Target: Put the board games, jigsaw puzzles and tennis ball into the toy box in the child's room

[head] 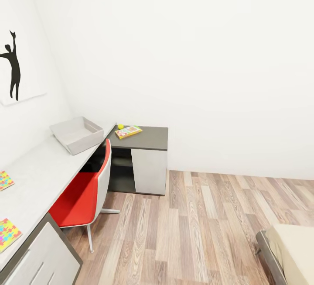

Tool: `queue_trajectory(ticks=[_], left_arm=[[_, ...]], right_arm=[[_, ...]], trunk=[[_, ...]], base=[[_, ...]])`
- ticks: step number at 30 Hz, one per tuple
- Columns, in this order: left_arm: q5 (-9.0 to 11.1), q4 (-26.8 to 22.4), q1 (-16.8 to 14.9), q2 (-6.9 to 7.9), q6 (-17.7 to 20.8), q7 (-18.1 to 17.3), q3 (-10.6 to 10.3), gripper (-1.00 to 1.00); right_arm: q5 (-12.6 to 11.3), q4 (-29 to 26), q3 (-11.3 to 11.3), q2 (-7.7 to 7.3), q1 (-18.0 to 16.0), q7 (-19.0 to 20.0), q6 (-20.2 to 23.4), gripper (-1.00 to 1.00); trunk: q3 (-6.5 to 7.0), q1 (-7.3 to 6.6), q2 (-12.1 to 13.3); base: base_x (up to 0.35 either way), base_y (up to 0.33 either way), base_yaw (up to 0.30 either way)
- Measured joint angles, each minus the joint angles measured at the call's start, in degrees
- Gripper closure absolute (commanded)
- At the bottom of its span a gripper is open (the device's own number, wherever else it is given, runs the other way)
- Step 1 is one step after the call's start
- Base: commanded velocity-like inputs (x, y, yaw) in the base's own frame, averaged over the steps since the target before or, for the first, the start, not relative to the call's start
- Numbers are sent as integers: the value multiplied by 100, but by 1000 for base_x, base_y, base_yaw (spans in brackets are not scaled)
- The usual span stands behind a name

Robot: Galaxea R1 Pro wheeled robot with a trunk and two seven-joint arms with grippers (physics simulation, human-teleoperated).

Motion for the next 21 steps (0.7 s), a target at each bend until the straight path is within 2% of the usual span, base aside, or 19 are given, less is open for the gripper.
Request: queue_trajectory(ticks=[7, 21], left_arm=[[31, -3, 1, -4, -135, 8, 11, -100], [35, 12, 2, -13, -167, 5, 15, -100]], right_arm=[[2, 0, 0, 0, 0, 0, 0, -100], [-4, 0, -8, 5, -1, -1, -12, -100]], trunk=[[126, -154, 281], [378, -462, 844]], base=[[0, 0, 0], [0, 0, 0]])
